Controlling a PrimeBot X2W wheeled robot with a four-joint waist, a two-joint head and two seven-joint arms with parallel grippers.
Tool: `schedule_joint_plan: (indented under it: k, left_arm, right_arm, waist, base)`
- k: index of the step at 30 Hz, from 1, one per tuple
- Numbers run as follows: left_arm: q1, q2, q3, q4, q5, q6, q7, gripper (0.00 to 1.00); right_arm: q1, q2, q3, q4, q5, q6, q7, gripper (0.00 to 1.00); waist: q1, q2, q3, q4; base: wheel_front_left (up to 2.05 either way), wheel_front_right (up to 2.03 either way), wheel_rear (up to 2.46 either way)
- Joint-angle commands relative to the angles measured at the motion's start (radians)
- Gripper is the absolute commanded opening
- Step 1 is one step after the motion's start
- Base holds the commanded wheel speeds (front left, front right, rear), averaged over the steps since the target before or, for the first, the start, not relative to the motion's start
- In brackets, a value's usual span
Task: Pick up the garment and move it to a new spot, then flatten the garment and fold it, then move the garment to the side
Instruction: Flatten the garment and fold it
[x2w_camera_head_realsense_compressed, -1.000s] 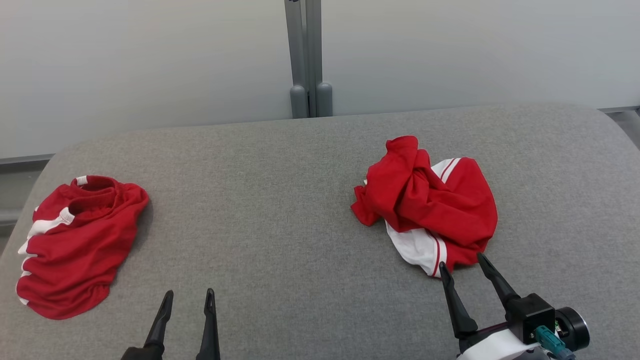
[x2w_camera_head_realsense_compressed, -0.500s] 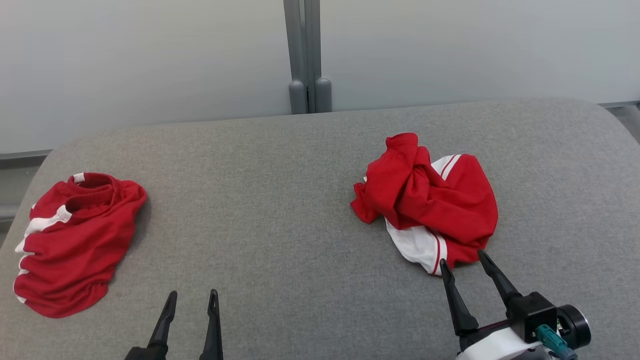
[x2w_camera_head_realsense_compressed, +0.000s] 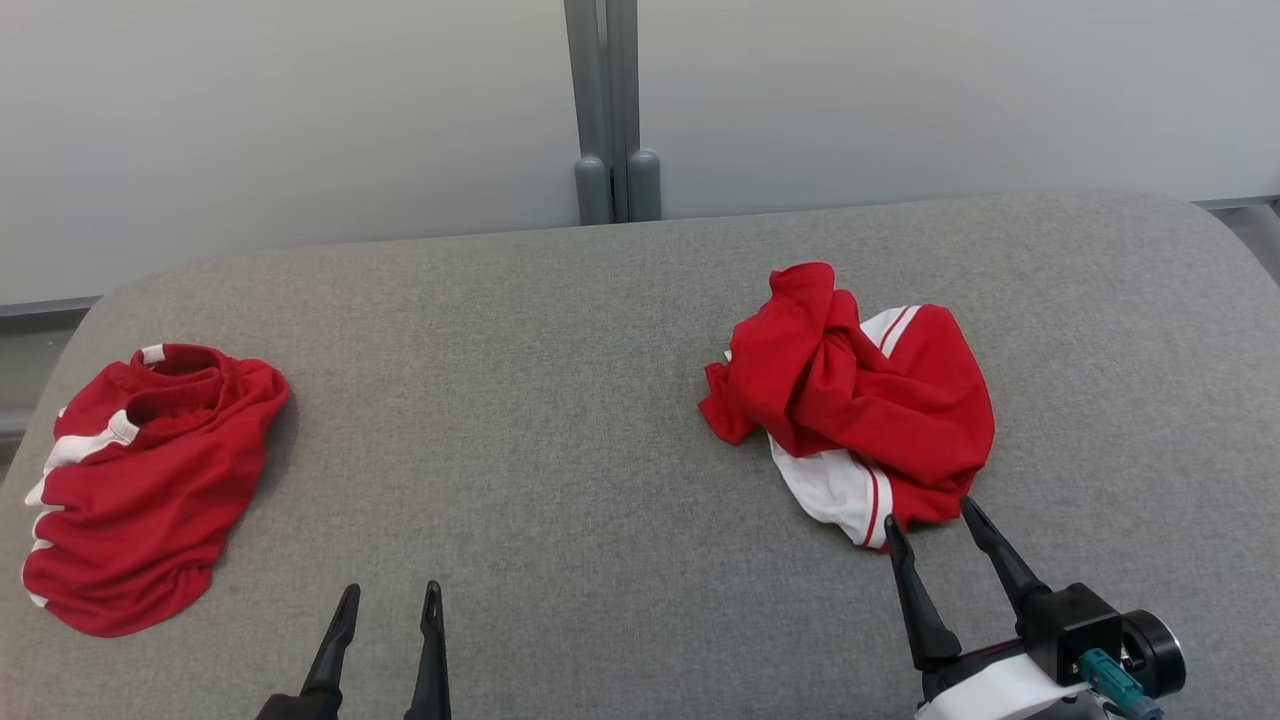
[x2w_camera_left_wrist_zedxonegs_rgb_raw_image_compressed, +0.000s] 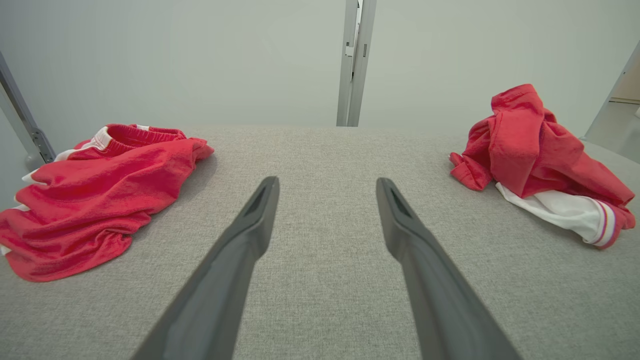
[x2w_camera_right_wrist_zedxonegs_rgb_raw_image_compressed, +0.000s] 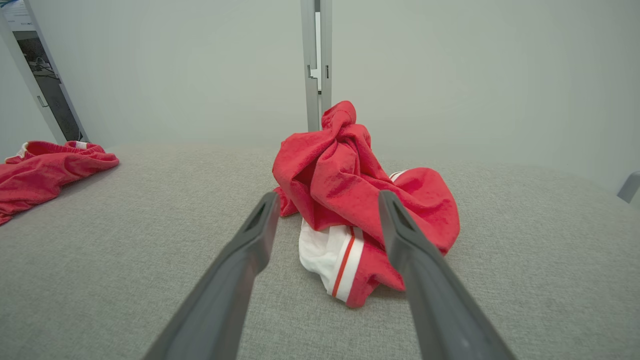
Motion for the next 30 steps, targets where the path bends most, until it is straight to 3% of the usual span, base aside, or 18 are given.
schedule_joint_plan:
  k: [1,8,16,22,30]
  left_arm:
    - [-0.016,0.000,0.002,0.000,0.002,-0.003,0.000,1.00]
    - [-0.036,0.000,-0.014,0.012,0.014,-0.021,0.000,1.00]
    - [-0.136,0.000,-0.117,0.077,0.017,-0.086,0.000,1.00]
    - [-0.298,0.002,-0.262,0.156,0.009,-0.120,0.000,1.00]
    - [-0.509,0.029,-0.537,0.244,-0.056,-0.122,0.000,1.00]
  right_arm:
    - [-0.003,-0.001,0.003,-0.005,0.005,-0.001,0.000,1.00]
    - [-0.013,-0.002,-0.027,-0.012,0.005,-0.001,0.000,1.00]
    - [-0.057,-0.001,-0.110,-0.029,-0.006,-0.001,0.000,1.00]
    - [-0.119,-0.002,-0.166,-0.057,-0.001,-0.001,0.000,1.00]
    - [-0.180,-0.001,-0.221,-0.073,0.025,-0.001,0.000,1.00]
  waist:
    - [0.0000,0.0000,0.003,-0.004]
    - [0.0000,0.0000,0.023,-0.029]
    - [0.0000,0.0000,0.105,-0.092]
    - [0.0000,0.0000,0.223,-0.150]
    - [0.0000,0.0000,0.349,-0.229]
  base:
    - [0.00,0.00,0.00]
    - [0.00,0.00,0.00]
    - [0.00,0.00,0.00]
    - [0.00,0.00,0.00]
    - [0.00,0.00,0.00]
